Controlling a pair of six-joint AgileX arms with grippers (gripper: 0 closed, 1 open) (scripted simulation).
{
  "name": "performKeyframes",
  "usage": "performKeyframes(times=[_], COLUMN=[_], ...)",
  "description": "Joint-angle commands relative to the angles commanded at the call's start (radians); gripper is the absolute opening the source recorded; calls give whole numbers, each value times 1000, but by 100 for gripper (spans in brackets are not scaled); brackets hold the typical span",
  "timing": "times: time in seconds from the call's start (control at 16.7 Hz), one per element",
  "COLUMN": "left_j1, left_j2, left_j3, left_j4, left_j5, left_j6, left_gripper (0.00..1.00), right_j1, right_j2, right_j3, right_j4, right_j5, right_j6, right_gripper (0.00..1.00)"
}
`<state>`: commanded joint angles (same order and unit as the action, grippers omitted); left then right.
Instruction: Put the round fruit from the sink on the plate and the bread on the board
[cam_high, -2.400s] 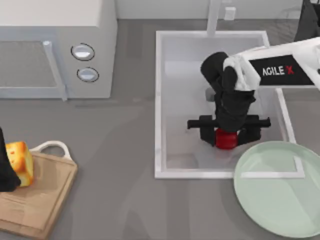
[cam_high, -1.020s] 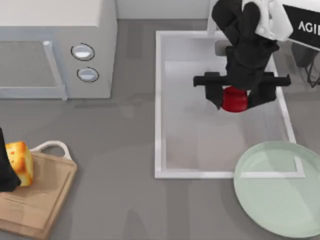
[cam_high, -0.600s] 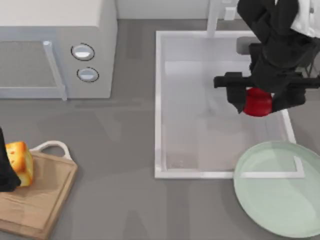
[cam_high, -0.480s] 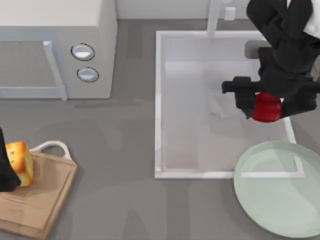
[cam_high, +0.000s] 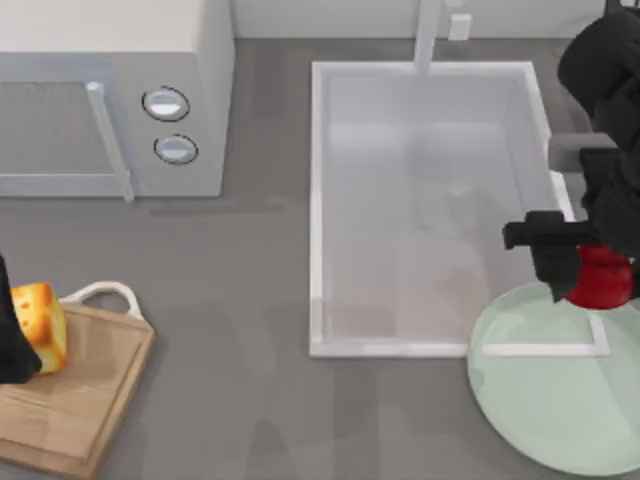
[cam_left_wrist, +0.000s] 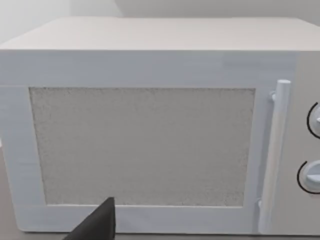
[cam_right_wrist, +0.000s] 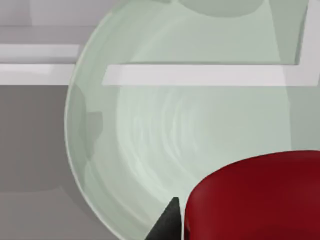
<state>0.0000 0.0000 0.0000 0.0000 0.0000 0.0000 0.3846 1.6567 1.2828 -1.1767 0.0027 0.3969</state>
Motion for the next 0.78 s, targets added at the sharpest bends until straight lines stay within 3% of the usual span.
performKeyframes(times=[0.54,0.78], left_j1=[0,0], left_j2=[0,0], left_j3=[0,0], left_j4=[0,0], left_j5=[0,0], left_j6=[0,0], left_gripper=[100,100], right_j1=[-4,-4], right_j2=[-56,-56], right_j3=[-61,-61], right_j4=[-16,-16], right_j5=[-3,-3], right_j6=[-6,-6], right_gripper=[0,30])
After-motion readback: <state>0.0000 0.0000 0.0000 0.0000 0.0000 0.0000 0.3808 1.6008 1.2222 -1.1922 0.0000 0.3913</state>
